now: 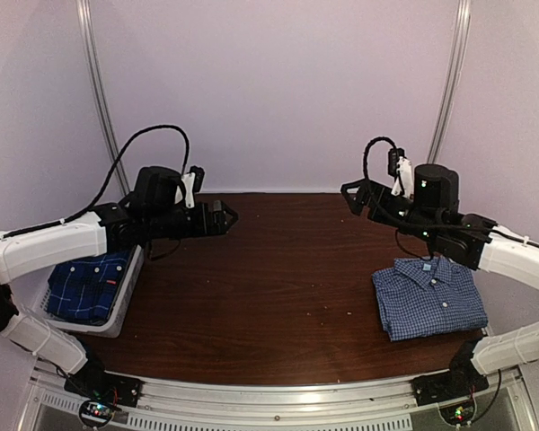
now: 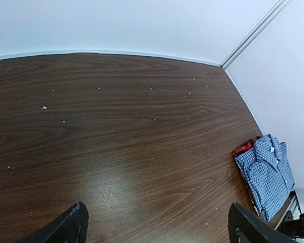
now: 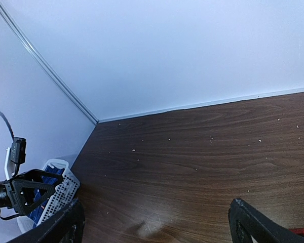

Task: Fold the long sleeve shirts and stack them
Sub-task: Reset both arms

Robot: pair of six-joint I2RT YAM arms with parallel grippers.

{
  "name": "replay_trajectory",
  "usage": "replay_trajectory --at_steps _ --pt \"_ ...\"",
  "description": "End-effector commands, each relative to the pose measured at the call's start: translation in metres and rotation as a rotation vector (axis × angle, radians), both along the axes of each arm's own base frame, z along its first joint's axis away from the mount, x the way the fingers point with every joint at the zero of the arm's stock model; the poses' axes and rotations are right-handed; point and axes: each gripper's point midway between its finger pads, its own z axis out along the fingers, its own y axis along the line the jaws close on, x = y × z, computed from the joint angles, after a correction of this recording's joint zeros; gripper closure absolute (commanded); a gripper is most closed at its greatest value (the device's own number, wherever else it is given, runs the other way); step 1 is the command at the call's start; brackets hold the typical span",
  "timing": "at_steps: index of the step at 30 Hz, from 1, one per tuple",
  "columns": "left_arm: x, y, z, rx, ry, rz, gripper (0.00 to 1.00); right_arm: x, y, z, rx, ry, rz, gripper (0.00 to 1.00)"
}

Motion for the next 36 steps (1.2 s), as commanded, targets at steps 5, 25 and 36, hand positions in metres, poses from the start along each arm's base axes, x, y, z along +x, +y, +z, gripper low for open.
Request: replay_trajectory --at_steps 5,25,36 --pt "0.0023 0.0037 0.0127 -0.023 -0.059 0.014 0.02 -0.0049 -0.0185 0.0107 0.008 -0.055 -0.066 0.00" --pt "0.0017 0.0043 0.0114 -0.022 -0.057 0.014 0.02 -0.0053 -0.0191 0.0048 0.006 -0.043 -0.067 0.00" --pt "0.0023 0.0036 0.0110 -0.022 -0.056 0.014 0.02 -0.0044 -0.0187 0.0020 0.001 -0.037 -0.068 0.00"
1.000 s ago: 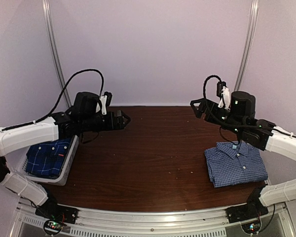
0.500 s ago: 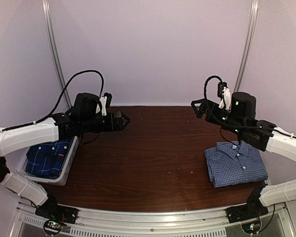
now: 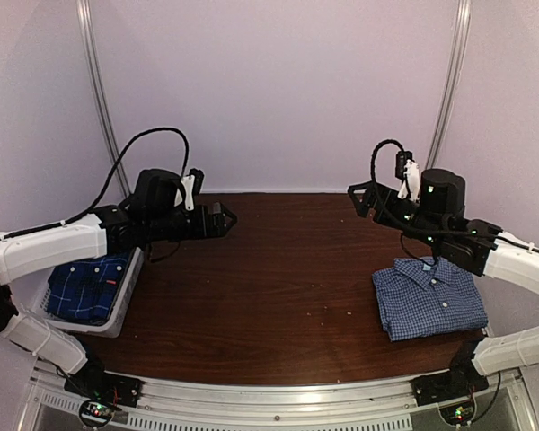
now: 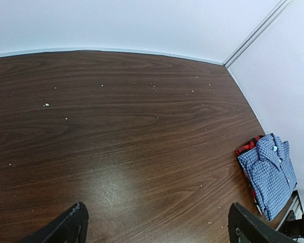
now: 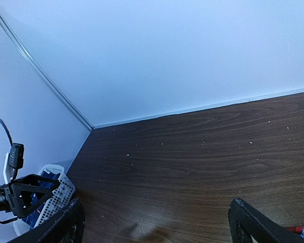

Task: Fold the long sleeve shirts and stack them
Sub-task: Reset both arms

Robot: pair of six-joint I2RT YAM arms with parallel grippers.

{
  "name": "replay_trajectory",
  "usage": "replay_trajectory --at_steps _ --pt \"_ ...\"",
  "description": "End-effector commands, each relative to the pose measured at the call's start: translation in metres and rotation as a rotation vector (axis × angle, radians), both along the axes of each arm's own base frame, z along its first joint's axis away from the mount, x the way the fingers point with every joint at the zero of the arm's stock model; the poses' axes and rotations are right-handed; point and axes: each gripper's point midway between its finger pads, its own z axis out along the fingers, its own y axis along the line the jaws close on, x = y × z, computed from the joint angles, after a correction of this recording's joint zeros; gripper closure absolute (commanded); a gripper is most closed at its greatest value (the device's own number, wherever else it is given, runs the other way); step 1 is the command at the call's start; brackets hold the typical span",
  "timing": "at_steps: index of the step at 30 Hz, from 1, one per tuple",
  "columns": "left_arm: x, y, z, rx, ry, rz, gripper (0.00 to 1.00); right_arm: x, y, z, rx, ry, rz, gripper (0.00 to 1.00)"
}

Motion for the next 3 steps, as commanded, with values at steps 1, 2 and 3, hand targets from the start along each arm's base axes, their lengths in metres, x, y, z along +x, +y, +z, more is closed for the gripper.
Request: replay_trajectory --at_steps 1,2,3 --pt "0.0032 0.0012 0.0165 -0.030 -0.060 0.008 0.02 0.0013 -0.0029 0.0005 -0.001 -0.012 -0.018 0.00" --pt "0.0031 0.0012 0.0166 -0.030 -0.059 0.007 0.02 0.0013 -0.0025 0.0007 -0.001 -0.012 -0.018 0.00" --pt "0.0031 0.0013 0.0162 -0.029 -0.059 0.008 0.02 0.0014 -0.0023 0.0005 -0.001 -0.011 -0.017 0.00"
